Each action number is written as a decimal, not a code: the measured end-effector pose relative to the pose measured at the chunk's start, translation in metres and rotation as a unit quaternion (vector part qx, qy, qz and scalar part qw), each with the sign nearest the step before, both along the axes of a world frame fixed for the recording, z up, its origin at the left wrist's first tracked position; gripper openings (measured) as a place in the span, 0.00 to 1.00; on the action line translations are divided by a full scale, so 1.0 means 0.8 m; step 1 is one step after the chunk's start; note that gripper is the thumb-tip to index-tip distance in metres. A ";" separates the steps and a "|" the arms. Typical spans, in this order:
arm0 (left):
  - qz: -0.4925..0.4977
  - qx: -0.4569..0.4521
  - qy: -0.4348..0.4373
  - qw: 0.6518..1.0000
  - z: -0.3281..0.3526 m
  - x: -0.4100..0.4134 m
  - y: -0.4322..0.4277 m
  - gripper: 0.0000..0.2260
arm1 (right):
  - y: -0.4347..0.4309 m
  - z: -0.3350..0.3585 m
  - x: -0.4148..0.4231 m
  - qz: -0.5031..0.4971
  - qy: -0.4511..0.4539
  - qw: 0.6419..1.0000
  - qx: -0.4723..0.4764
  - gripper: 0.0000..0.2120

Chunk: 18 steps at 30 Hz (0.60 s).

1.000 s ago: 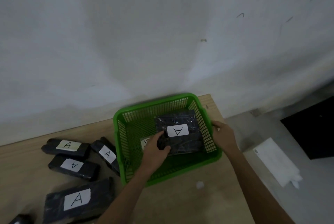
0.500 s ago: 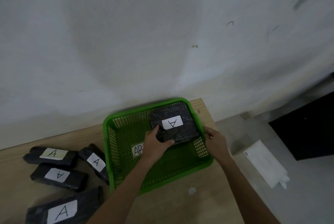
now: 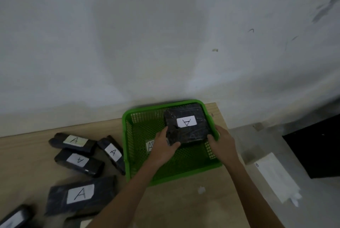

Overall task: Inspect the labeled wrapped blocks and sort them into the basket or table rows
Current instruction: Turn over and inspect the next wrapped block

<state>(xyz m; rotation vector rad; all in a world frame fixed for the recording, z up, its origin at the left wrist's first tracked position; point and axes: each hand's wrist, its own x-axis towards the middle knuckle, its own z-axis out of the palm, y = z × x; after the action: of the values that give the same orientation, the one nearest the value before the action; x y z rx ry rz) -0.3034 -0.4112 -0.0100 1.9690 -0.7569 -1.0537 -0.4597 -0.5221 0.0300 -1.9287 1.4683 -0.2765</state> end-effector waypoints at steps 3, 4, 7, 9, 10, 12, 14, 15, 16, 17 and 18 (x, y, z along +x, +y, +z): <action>0.012 -0.031 -0.055 0.998 0.016 0.008 0.048 0.26 | 0.037 0.027 0.023 0.054 -0.031 0.998 -0.017 0.22; 0.016 -0.047 -0.080 0.996 0.021 0.011 0.067 0.23 | 0.053 0.036 0.032 0.081 -0.042 0.996 -0.020 0.21; 0.050 -0.078 -0.097 0.991 0.031 0.023 0.134 0.16 | 0.106 0.056 0.064 0.179 -0.071 0.981 -0.032 0.19; 0.075 -0.083 -0.100 0.989 0.038 0.028 0.181 0.14 | 0.142 0.063 0.084 0.236 -0.095 0.967 -0.025 0.18; 0.087 -0.083 -0.101 0.988 0.040 0.030 0.204 0.14 | 0.159 0.064 0.093 0.259 -0.104 0.960 -0.019 0.18; 0.114 -0.069 -0.101 0.986 0.039 0.033 0.247 0.12 | 0.193 0.064 0.108 0.295 -0.110 0.949 -0.008 0.18; 0.151 -0.048 -0.107 0.982 0.034 0.036 0.288 0.12 | 0.226 0.058 0.120 0.327 -0.116 0.938 -0.006 0.18; 0.163 -0.038 -0.117 0.979 0.029 0.036 0.307 0.12 | 0.241 0.052 0.124 0.342 -0.118 0.932 -0.002 0.17; 0.168 -0.020 -0.126 0.977 0.025 0.036 0.325 0.12 | 0.256 0.044 0.127 0.355 -0.118 0.927 0.009 0.17; 0.171 -0.004 -0.135 0.976 0.017 0.035 0.341 0.12 | 0.270 0.034 0.129 0.369 -0.112 0.922 0.026 0.17; 0.177 0.016 -0.132 0.975 0.011 0.034 0.356 0.13 | 0.282 0.022 0.130 0.386 -0.096 0.916 0.048 0.17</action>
<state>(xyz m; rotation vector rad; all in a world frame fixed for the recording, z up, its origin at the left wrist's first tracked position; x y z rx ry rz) -0.2764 -0.1261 -0.0016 2.1962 -0.4985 -0.6036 -0.3554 -0.2961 0.0477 -2.1582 0.5024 -0.0220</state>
